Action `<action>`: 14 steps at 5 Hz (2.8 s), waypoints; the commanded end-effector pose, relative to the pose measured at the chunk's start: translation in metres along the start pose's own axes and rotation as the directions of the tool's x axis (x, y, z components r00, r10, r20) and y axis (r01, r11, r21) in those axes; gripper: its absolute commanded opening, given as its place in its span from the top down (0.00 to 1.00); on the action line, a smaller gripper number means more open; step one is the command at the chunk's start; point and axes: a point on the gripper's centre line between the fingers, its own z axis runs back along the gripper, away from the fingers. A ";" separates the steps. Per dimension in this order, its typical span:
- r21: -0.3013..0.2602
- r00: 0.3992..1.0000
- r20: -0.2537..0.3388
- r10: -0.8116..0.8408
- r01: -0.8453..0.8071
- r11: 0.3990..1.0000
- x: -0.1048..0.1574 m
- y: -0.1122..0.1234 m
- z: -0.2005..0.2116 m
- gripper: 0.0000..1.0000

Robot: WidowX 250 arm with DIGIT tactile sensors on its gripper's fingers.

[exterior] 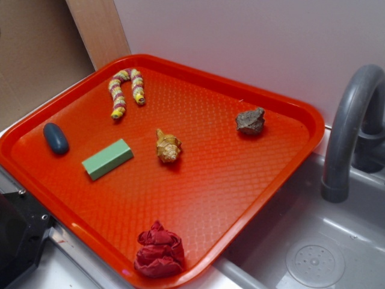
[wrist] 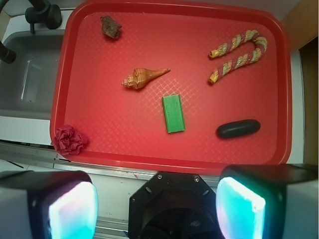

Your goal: Grab the plastic pickle.

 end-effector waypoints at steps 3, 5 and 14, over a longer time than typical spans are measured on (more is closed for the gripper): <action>-0.004 0.949 0.057 0.309 -0.309 0.951 0.022 0.014 -0.006 0.00; 0.005 0.683 0.052 0.729 -0.730 0.684 0.026 0.059 -0.034 0.00; 0.137 0.594 0.289 0.750 -0.801 0.582 0.012 0.138 -0.206 0.00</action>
